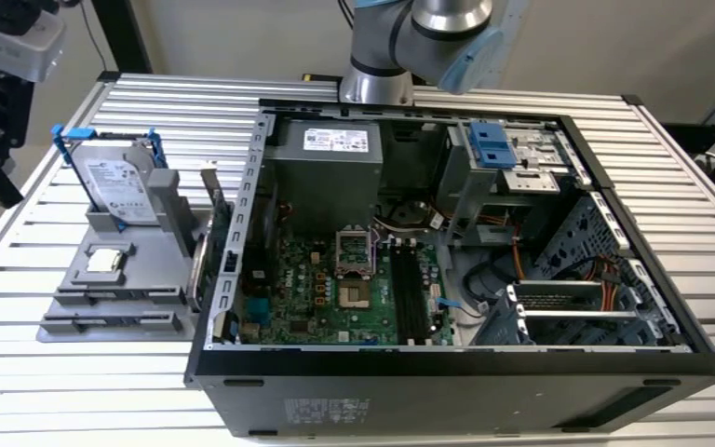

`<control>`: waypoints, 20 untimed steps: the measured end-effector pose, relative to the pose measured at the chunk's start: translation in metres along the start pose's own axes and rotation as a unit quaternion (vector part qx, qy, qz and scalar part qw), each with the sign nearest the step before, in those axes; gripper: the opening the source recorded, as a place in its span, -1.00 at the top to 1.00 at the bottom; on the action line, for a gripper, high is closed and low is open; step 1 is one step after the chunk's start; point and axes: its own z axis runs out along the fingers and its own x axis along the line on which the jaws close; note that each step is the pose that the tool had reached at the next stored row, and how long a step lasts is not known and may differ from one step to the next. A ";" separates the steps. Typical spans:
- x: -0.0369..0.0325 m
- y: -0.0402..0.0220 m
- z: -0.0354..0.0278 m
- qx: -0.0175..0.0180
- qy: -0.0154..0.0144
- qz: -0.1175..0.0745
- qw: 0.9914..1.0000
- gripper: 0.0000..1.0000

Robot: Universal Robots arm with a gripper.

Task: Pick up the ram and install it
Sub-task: 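Pick up the ram and move it above insertion slot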

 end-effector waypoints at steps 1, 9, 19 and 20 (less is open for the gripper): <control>0.0000 0.0000 0.0000 0.000 0.000 -0.004 1.000 1.00; 0.0000 0.0000 0.0000 -0.001 0.001 -0.035 0.999 1.00; 0.0000 0.0001 0.0000 -0.001 0.003 -0.068 0.998 1.00; 0.0000 0.0001 0.0000 -0.001 0.003 -0.069 0.998 1.00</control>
